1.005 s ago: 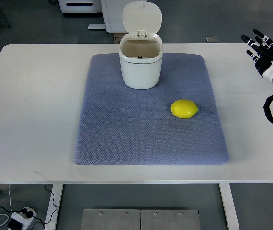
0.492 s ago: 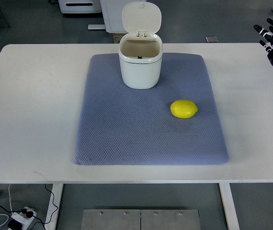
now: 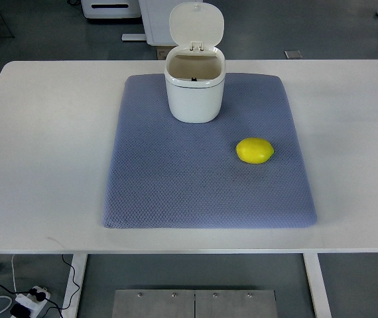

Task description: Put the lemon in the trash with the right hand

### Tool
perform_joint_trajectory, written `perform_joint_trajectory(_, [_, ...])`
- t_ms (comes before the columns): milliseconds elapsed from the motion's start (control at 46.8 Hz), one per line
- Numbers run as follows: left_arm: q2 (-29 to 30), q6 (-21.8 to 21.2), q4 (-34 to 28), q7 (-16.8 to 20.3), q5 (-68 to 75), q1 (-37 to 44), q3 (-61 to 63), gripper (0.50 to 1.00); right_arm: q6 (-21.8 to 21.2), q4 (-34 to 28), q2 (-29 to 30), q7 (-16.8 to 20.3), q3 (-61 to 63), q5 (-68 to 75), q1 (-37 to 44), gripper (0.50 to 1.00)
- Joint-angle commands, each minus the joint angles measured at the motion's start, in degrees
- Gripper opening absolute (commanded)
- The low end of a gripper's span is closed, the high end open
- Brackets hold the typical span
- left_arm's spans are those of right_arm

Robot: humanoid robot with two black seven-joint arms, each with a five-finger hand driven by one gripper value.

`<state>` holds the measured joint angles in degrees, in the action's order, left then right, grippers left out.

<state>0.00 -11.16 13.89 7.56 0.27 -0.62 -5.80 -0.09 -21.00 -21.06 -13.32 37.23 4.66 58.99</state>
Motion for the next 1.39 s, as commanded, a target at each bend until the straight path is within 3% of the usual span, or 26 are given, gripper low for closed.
perform_joint_trajectory(0, [0.0,0.0,0.0,0.0,0.0,0.0,0.0,1.0,-0.2,-0.2,0.1,0.0,-0.3,-0.2,0.3,1.0])
perform_joint_trajectory(406, [0.0,0.0,0.0,0.0,0.0,0.0,0.0,1.0,-1.3,-2.5,0.8,0.0,-0.2,-0.2,-0.4,1.0])
perform_joint_trajectory(535, [0.0,0.0,0.0,0.0,0.0,0.0,0.0,1.0,-1.6,-9.7,-1.1,-1.8,-0.3,-0.4,-4.2,1.0])
perform_joint_trajectory(791, [0.0,0.0,0.0,0.0,0.0,0.0,0.0,1.0,-0.5,-30.1,-12.1,-5.6,-5.0,-2.2,-11.4,1.0])
perform_joint_trajectory(1069, [0.0,0.0,0.0,0.0,0.0,0.0,0.0,1.0,-0.6,-40.8,-18.9,-5.6,-7.9,-11.1,-17.4,1.0])
perform_joint_trajectory(1368, [0.0,0.0,0.0,0.0,0.0,0.0,0.0,1.0,-1.5,-51.2,-26.7,-6.3,-13.3,-16.9,-17.9,1.0])
